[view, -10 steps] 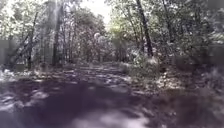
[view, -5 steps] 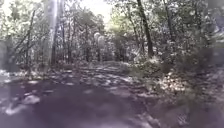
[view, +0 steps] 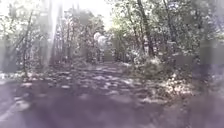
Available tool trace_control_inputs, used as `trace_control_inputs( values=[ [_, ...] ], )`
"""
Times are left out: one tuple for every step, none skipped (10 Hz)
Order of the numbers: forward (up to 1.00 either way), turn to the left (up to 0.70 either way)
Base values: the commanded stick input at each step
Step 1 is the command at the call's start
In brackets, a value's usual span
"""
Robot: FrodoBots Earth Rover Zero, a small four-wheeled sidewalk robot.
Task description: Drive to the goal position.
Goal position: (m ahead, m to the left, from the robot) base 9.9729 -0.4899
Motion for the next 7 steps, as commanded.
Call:
trace_control_inputs(
  values=[
    [0.45,0.0],
    [0.45,0.0],
    [0.45,0.0],
    [0.45,0.0],
    [0.45,0.0],
    [0.45,0.0],
    [0.45,0.0]
  ],
)
